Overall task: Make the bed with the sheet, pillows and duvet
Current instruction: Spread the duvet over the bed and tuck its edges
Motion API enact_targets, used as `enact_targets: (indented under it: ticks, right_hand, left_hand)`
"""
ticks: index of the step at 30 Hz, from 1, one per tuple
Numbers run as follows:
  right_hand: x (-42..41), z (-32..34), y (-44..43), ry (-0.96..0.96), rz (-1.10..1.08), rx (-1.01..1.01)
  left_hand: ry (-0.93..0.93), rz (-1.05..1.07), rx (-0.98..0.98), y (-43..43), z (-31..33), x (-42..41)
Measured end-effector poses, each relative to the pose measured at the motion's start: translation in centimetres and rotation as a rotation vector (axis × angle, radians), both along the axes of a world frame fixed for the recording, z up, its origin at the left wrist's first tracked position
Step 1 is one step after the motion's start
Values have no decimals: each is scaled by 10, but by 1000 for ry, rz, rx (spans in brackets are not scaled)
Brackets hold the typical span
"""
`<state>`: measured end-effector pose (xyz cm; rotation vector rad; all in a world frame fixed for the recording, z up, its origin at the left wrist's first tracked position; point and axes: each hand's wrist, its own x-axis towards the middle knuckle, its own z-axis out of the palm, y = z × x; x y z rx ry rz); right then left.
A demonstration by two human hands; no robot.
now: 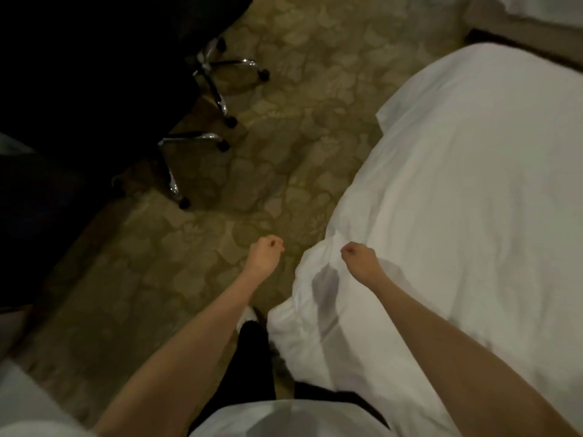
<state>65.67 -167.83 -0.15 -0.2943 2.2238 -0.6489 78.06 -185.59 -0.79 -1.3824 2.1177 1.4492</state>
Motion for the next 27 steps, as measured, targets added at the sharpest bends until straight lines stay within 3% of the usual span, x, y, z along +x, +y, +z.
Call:
enact_targets:
  ticks: [10,15,20,27]
  right_hand:
    - [-79,-9,-76,1,-524,-12]
    - [-134,-2,-139,4,-632,-50]
    - [-191,14,-184,8,-738,-114]
    - [-307,17,-186,-31,-963,-144]
  left_hand:
    - [-4,-343,91,-108,-3,-156]
    - [-5,-491,121,-180,10,-233]
    - [-6,-500,161,-228,14,-310]
    - [41,-554,215,-224,11,-447]
